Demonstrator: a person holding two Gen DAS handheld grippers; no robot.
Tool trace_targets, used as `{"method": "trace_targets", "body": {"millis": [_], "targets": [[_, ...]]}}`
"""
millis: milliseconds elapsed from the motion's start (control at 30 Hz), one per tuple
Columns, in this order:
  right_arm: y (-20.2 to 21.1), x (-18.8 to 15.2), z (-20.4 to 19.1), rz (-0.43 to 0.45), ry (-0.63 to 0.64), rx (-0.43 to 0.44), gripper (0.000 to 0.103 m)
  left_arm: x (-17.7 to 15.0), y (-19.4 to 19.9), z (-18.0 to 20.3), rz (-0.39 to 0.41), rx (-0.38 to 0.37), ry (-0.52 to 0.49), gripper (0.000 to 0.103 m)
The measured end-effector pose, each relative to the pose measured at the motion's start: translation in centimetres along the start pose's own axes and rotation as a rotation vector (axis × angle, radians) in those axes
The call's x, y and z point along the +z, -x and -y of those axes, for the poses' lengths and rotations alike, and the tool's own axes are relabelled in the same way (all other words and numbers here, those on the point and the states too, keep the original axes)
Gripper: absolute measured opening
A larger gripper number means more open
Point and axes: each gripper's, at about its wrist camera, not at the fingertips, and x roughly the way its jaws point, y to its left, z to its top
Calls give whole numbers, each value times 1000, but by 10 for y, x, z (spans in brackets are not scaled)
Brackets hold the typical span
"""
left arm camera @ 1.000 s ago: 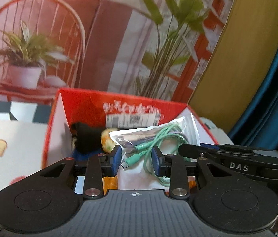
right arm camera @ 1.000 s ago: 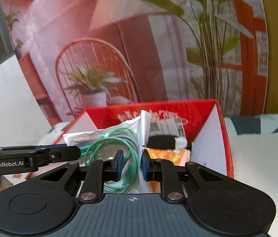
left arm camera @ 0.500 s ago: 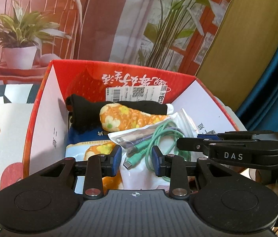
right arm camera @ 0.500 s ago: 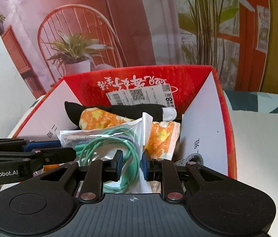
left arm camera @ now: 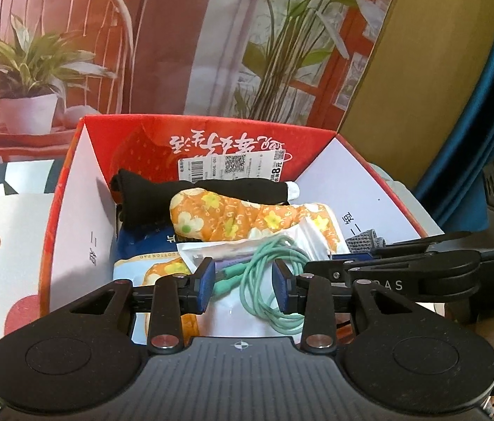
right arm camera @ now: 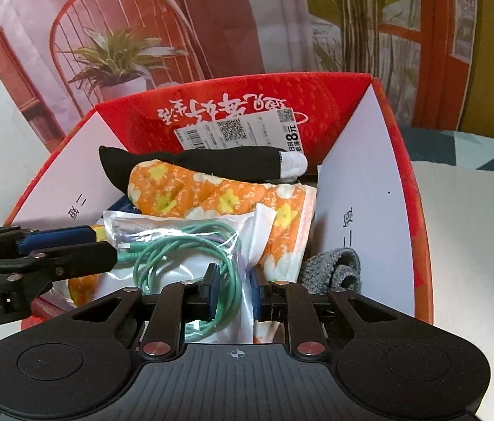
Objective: Organize soft objects
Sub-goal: 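Open both tools to drop the cable bag into the red box, then move both tools down to the white cloth strip beside the black strap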
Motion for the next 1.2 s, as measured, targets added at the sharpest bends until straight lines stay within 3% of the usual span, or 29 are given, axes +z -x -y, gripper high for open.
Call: {"method": "trace_targets", "body": {"millis": [133,300,367,433,667,733,833,1200], "targets": [[4,-1,0,4,-12,-15,19,0,11,-2,24,19,2,46],[22,-14,-7,118,42,-37,29,-2,31,2,60,64,-23,56],[28,-18,-13,143,78,-62,37,-4,38,6,71,89,-44,63],[34,-21,-16,160,96,-73,53,-6,45,9,83,108,-59,70],[57,-25,-25,196,111,-95,76,-15,72,14,116,155,-79,92],[64,-27,-27,210,112,-94,89,-17,79,15,125,179,-83,95],[76,-30,-30,237,108,-86,99,-21,91,17,134,210,-82,99],[110,-56,-39,287,117,-54,103,-54,126,24,157,225,-60,103]]}}
